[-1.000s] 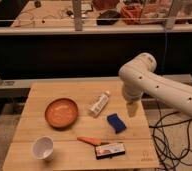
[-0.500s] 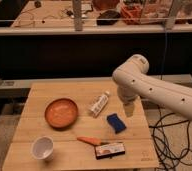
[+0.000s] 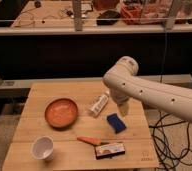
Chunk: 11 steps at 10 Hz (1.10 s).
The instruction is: Pick up the ceramic bowl
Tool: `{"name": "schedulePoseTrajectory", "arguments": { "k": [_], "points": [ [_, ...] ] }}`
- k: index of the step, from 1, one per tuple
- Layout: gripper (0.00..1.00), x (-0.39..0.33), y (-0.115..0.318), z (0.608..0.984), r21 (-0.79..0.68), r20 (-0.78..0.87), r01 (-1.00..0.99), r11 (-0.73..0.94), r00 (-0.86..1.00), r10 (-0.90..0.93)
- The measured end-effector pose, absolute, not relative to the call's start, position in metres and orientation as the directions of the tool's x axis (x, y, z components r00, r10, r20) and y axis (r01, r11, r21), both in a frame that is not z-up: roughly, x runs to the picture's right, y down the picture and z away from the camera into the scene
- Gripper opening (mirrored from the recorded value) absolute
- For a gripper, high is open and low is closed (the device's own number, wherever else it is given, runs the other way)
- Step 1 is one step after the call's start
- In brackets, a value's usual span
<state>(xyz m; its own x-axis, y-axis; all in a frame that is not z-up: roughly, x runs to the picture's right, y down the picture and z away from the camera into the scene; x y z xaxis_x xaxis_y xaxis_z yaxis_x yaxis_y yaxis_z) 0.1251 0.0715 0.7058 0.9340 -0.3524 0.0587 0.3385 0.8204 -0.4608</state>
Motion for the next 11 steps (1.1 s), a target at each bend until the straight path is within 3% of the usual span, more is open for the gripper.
{"name": "schedulePoseTrajectory", "arguments": {
  "k": [11],
  "points": [
    [0.8, 0.056, 0.072, 0.725, -0.359, 0.132, 0.542, 0.759, 0.835, -0.534]
  ]
}}
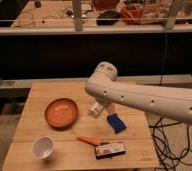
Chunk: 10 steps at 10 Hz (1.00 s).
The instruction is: Pick up the ceramic bowl
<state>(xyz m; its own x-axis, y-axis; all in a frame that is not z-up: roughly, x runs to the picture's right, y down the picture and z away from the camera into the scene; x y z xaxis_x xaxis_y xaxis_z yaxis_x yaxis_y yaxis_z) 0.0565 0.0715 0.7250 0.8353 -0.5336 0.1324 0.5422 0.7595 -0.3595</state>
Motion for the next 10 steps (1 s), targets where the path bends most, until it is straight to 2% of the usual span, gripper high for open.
{"name": "schedulePoseTrajectory", "arguments": {
  "k": [10],
  "points": [
    [0.8, 0.029, 0.082, 0.753, -0.3, 0.2, 0.629, 0.717, 0.777, -0.597]
  ]
}}
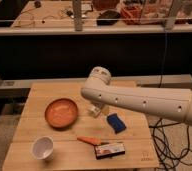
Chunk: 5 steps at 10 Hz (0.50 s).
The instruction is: Pick up the ceramic bowl
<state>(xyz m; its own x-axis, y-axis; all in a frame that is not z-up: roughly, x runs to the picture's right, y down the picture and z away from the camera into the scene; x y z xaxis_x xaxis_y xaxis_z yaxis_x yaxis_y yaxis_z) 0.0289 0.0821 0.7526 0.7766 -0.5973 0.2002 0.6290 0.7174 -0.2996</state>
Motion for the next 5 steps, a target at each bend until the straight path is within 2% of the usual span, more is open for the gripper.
{"name": "schedulePoseTrajectory", "arguments": {
  "k": [5],
  "points": [
    [0.8, 0.021, 0.085, 0.771, -0.271, 0.233, 0.653, 0.707, 0.757, -0.61]
  ]
}}
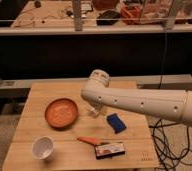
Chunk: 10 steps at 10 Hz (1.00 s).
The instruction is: Pick up the ceramic bowl
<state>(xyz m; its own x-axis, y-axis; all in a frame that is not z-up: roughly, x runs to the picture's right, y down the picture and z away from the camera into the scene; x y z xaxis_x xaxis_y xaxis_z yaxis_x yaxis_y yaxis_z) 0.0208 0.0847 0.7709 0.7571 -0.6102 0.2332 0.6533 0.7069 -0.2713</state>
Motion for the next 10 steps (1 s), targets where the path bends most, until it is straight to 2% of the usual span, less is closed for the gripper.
{"name": "schedulePoseTrajectory", "arguments": {
  "k": [4, 6, 10],
  "points": [
    [0.8, 0.014, 0.086, 0.783, -0.25, 0.266, 0.667, 0.701, 0.744, -0.613],
    [0.73, 0.009, 0.086, 0.788, -0.241, 0.278, 0.675, 0.698, 0.737, -0.616],
    [0.72, 0.003, 0.085, 0.802, -0.225, 0.308, 0.684, 0.694, 0.725, -0.616]
  ]
}}
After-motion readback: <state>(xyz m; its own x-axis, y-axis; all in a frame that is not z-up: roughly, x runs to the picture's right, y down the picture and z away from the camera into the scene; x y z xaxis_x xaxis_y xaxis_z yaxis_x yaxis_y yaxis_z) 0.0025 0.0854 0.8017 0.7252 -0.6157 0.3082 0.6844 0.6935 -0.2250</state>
